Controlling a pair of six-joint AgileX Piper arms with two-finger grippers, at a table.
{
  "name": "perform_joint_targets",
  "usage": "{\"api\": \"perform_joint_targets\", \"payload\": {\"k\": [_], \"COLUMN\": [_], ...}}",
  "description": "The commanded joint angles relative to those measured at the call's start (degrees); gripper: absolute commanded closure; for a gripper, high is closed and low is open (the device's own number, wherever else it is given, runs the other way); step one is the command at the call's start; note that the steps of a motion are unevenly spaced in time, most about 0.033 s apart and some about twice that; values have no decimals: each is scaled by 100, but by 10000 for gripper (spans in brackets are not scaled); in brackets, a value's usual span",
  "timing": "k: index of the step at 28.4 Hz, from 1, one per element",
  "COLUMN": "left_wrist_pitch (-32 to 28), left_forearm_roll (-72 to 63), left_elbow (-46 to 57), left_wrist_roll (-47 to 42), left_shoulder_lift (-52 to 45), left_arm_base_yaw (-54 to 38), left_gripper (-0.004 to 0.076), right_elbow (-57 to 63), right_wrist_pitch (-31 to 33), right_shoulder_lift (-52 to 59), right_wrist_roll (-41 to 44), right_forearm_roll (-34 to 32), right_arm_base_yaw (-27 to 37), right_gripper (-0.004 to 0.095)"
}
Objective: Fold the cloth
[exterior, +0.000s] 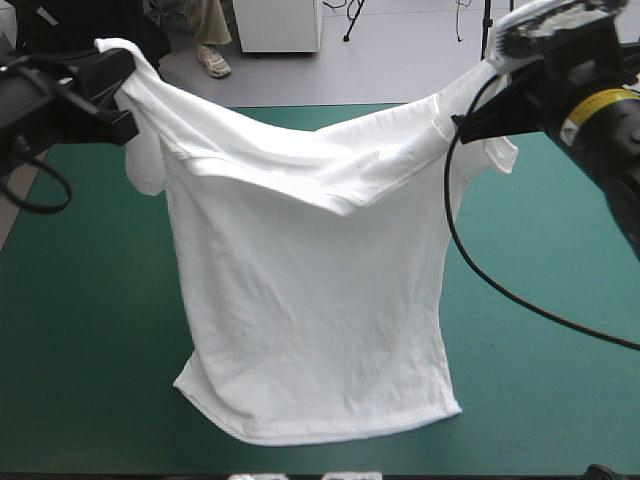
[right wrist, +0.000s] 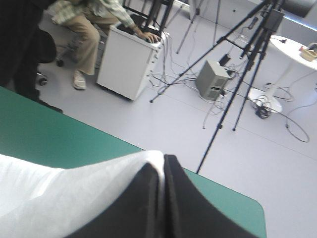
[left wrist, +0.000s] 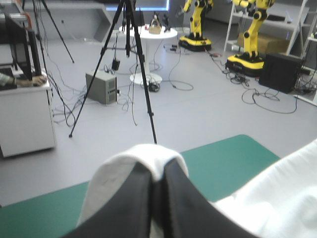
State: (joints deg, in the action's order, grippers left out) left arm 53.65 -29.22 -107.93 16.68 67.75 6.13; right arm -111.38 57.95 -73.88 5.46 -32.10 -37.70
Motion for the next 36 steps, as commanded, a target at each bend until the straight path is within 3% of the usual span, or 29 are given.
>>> {"api": "perform_joint_targets", "payload": {"k": [1,5,12,22,28,32,36], "left_wrist_pitch": [-681,-1027,-1355,-1280,-780,-677,-677], "left_forearm_roll": [-155,-155,-157,-167,-81,57,57], "left_elbow": [-66,-66,-66,-66,-66,-66,-66], "left_wrist_roll": [71,113,113,113,391,391,391], "left_shoulder_lift": [618,1493,2695,3668,3941,4003,4053], "left_arm_base_yaw": [5,5,5,5,5,5,5], "left_gripper": [733,733,733,733,722,647,479], "right_elbow": [-90,-90,-90,-22,510,922,1146], "right_wrist_pitch": [-755,-1070,-1561,-1385,-1456,-1736,-1860], "right_shoulder_lift": [-454,-1150,-1851,-2746,-3070,-3098,-3098], "right_wrist_roll": [77,103,103,-658,-1006,-1025,-1185], "right_forearm_roll": [-526,-422,469,1918,2186,2423,2832], "right_arm_base_yaw": [422,1019,1743,2173,2173,2310,2556], "right_gripper": [925,925,925,925,925,925,837]}}
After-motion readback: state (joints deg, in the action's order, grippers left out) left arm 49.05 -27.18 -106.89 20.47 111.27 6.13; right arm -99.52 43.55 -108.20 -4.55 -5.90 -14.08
